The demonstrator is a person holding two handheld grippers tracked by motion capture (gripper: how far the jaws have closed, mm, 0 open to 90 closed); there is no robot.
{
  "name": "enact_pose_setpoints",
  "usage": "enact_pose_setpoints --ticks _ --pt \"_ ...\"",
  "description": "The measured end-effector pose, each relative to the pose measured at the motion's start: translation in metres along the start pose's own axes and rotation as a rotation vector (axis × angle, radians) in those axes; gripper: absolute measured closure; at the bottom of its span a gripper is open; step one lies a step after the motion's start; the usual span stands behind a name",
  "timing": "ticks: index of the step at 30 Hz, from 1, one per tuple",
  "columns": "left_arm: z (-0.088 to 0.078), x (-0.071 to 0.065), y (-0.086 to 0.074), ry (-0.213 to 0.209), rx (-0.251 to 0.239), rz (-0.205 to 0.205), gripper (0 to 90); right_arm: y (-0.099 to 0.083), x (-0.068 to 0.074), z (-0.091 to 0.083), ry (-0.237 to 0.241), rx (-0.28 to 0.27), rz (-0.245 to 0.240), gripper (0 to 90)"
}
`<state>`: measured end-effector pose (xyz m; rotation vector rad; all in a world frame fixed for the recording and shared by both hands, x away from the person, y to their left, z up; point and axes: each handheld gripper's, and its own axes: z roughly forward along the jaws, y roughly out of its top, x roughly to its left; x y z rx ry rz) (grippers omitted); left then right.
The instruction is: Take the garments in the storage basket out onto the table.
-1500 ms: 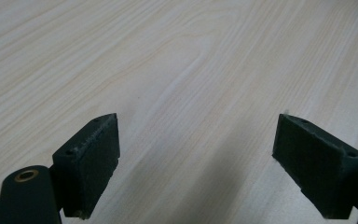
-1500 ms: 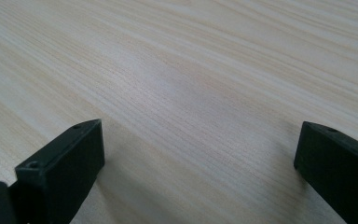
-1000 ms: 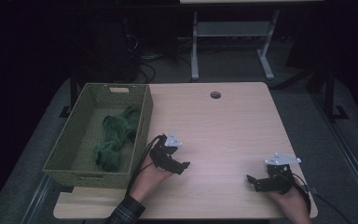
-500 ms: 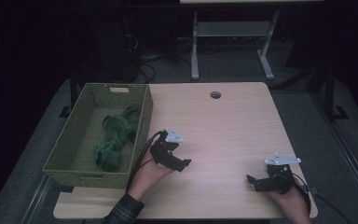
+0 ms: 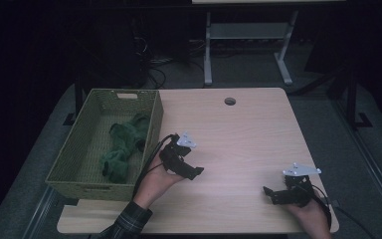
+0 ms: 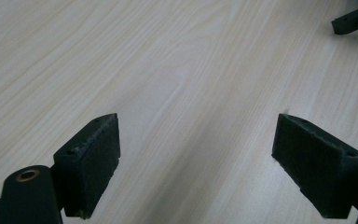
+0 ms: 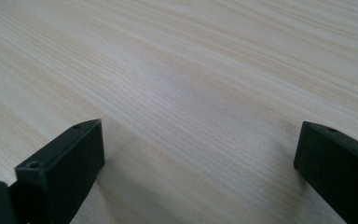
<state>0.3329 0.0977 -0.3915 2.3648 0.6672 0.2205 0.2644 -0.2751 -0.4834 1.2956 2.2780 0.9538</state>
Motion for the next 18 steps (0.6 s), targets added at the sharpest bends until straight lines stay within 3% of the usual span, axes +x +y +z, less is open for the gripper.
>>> enact_pose_setpoints --ticks 18 --pt "-0.03 0.024 0.01 -0.024 -0.023 0.017 14.6 0.0 0.0 0.0 0.0 -0.001 0.001 1.3"
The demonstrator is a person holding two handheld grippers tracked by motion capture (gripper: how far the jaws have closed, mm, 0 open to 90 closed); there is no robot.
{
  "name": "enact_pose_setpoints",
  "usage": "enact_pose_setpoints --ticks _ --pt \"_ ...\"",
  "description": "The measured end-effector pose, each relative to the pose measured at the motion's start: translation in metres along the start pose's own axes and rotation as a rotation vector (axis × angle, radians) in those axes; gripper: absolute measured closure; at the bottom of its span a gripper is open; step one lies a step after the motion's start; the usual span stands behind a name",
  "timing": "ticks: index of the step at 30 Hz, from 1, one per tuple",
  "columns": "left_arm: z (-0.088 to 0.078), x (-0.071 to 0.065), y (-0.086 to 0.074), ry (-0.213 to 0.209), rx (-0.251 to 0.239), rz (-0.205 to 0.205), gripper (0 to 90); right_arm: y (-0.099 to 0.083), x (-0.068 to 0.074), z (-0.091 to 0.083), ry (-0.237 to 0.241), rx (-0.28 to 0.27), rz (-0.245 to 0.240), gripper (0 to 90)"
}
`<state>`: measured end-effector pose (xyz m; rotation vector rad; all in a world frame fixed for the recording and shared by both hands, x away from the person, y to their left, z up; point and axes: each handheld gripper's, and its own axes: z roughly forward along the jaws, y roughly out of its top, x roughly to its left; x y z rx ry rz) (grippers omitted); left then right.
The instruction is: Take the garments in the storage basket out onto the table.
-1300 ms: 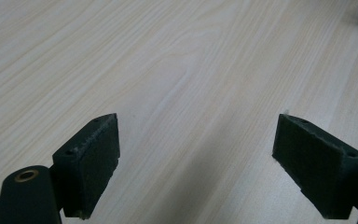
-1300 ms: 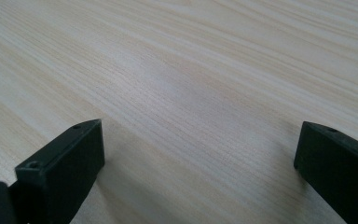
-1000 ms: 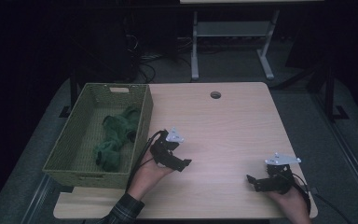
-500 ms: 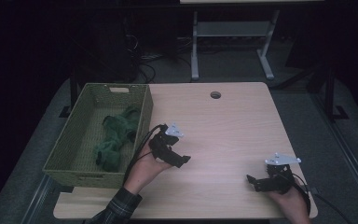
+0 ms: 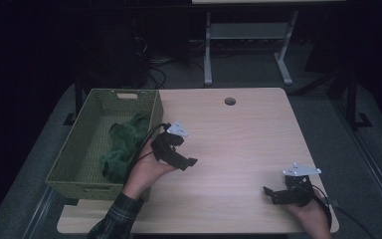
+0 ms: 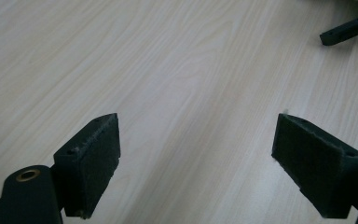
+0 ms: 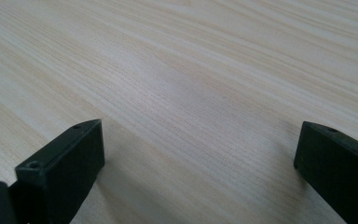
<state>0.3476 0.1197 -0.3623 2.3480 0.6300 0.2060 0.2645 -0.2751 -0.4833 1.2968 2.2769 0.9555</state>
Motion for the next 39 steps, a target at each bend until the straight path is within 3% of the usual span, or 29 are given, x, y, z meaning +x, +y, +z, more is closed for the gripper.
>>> enact_pose_setpoints --ticks 5,13,17,25,39 --pt "-0.007 0.005 -0.002 -0.01 -0.022 -0.012 16.1 0.0 0.0 0.0 0.0 0.0 0.001 1.2" --pt "-0.026 0.015 -0.009 0.009 -0.039 -0.02 16.2 0.0 0.0 0.0 0.0 0.0 0.001 1.3" --pt "-0.038 0.021 -0.013 0.016 -0.07 -0.021 16.2 0.0 0.0 0.0 0.0 0.0 0.001 1.3" --pt "-0.05 0.029 -0.019 0.032 -0.087 -0.038 16.2 0.0 0.0 0.0 0.0 0.0 0.001 1.3" --pt "-0.08 0.05 -0.04 0.1 -0.101 -0.097 16.6 0.0 0.0 0.0 0.0 0.0 0.001 1.3"
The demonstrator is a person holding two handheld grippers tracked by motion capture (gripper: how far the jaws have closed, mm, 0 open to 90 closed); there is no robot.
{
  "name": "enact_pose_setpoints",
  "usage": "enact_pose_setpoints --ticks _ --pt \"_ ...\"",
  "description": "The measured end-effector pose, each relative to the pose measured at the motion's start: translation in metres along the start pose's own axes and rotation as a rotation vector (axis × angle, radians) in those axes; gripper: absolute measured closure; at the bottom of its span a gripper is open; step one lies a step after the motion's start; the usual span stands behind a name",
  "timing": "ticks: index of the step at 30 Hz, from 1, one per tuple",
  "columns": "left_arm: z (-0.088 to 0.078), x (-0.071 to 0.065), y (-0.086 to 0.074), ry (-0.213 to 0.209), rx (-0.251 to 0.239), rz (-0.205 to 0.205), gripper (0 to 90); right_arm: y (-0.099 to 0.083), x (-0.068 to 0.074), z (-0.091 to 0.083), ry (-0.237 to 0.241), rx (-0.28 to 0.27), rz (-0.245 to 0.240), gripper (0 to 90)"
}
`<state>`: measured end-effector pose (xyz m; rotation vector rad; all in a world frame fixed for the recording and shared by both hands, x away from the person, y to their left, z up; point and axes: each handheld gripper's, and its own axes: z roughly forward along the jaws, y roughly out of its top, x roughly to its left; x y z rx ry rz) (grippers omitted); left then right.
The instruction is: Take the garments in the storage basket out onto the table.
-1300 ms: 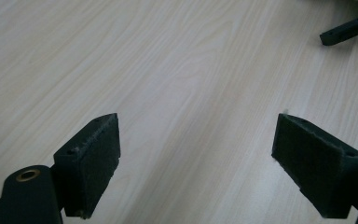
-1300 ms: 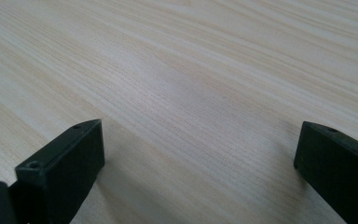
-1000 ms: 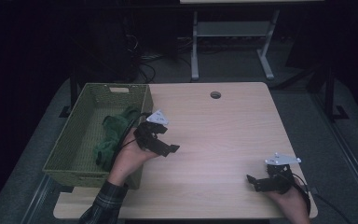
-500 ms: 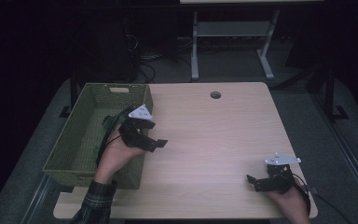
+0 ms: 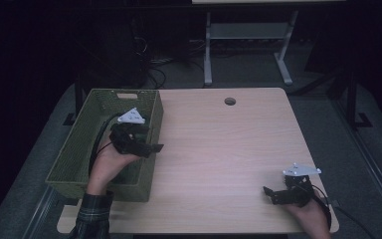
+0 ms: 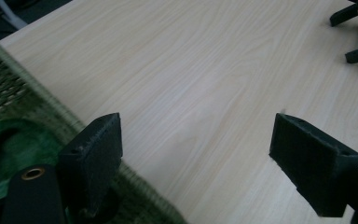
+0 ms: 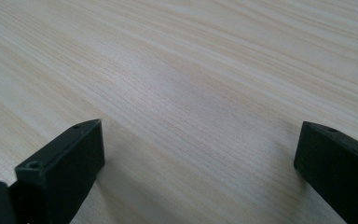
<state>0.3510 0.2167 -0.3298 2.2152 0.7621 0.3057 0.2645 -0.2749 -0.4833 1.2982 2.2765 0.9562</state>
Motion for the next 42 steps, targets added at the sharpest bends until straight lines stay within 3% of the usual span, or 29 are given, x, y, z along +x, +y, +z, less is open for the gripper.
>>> enact_pose_setpoints --ticks 11,16,21,30,35,38,42 --pt "-0.019 0.019 -0.015 0.084 0.02 -0.023 16.8 0.0 0.0 0.0 0.0 0.0 -0.001 1.2" --pt "-0.023 0.027 -0.02 0.101 0.021 -0.032 21.2 0.0 0.0 0.0 0.0 0.0 0.0 1.3" --pt "-0.026 0.041 -0.03 0.145 0.036 -0.043 23.8 0.0 0.0 0.0 0.0 -0.001 -0.001 1.3" --pt "-0.019 0.055 -0.041 0.167 0.067 -0.065 33.6 0.0 0.0 0.0 0.0 0.0 0.0 1.3" --pt "-0.012 0.066 -0.05 0.185 0.103 -0.075 36.5 0.0 0.0 0.0 0.0 0.0 0.0 1.3" --pt "-0.005 0.075 -0.06 0.201 0.153 -0.096 37.5 0.0 0.0 0.0 0.0 0.0 0.0 1.3" --pt "-0.001 0.081 -0.065 0.201 0.169 -0.112 37.7 0.0 0.0 0.0 0.0 0.0 0.0 1.3"
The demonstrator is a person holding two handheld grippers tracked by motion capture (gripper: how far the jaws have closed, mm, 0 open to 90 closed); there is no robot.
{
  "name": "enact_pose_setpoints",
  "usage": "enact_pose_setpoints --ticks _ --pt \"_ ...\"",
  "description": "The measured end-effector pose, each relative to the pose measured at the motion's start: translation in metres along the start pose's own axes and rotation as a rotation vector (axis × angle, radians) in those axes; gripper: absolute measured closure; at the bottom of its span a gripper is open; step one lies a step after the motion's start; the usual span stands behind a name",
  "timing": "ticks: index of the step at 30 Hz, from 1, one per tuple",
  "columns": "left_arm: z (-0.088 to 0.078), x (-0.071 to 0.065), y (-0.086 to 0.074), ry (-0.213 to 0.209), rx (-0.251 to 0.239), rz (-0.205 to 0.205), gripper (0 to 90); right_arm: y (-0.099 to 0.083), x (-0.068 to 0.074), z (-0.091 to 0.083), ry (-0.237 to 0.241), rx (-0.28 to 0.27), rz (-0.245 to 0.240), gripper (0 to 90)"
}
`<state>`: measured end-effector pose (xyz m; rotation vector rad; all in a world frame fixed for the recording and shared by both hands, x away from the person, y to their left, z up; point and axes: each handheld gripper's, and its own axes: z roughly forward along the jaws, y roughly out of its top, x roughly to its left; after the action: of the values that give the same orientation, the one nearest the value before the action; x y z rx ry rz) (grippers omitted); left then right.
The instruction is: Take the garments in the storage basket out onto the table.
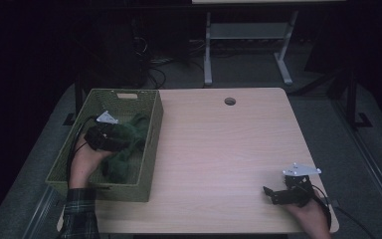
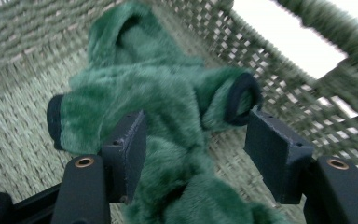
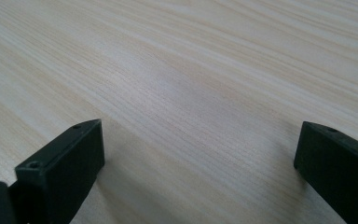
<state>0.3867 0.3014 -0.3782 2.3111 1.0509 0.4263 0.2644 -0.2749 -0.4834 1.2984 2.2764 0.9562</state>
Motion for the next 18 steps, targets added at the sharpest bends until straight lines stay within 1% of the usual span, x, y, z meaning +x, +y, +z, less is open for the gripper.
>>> enact_pose_setpoints --ticks 1,5,7,8,9,10,11,12,13,14,15,17,18 --pt "0.004 0.003 -0.003 0.001 0.017 -0.008 37.7 0.0 0.0 0.0 0.0 0.0 0.0 1.3" --pt "0.013 0.007 -0.007 -0.003 0.046 -0.022 35.9 0.0 0.0 0.0 0.0 0.0 0.0 1.3" --pt "0.018 0.008 -0.008 0.012 0.073 -0.019 34.2 0.0 0.0 0.0 0.0 0.0 0.001 1.3" --pt "0.018 0.008 -0.008 0.012 0.073 -0.019 33.0 0.0 0.0 0.0 0.0 0.0 0.0 1.3" --pt "0.022 0.008 -0.009 0.025 0.093 -0.013 32.0 0.0 0.0 0.0 0.0 0.0 0.0 1.3" --pt "0.022 0.008 -0.009 0.025 0.093 -0.013 31.5 0.0 0.0 0.0 0.0 0.0 0.0 1.3" --pt "0.025 0.007 -0.009 0.019 0.107 -0.024 31.0 0.0 0.0 0.0 0.0 0.0 0.0 1.3" --pt "0.025 0.007 -0.009 0.019 0.107 -0.024 30.6 0.0 0.0 0.0 0.0 0.0 0.0 1.3" --pt "0.03 0.008 -0.011 0.006 0.124 -0.046 30.2 0.0 0.0 0.0 0.0 0.0 0.0 1.3" --pt "0.03 0.008 -0.011 0.006 0.124 -0.046 29.3 0.0 0.0 0.0 0.0 0.0 0.0 1.3" --pt "0.034 0.007 -0.012 0.001 0.156 -0.062 29.0 0.0 0.0 0.0 0.0 0.0 0.0 1.3" --pt "0.036 0.007 -0.013 -0.004 0.182 -0.067 29.0 0.0 0.0 0.0 0.0 0.0 0.0 1.3" --pt "0.036 0.007 -0.013 -0.004 0.182 -0.067 29.0 0.0 0.0 0.0 0.0 0.0 0.0 1.3"
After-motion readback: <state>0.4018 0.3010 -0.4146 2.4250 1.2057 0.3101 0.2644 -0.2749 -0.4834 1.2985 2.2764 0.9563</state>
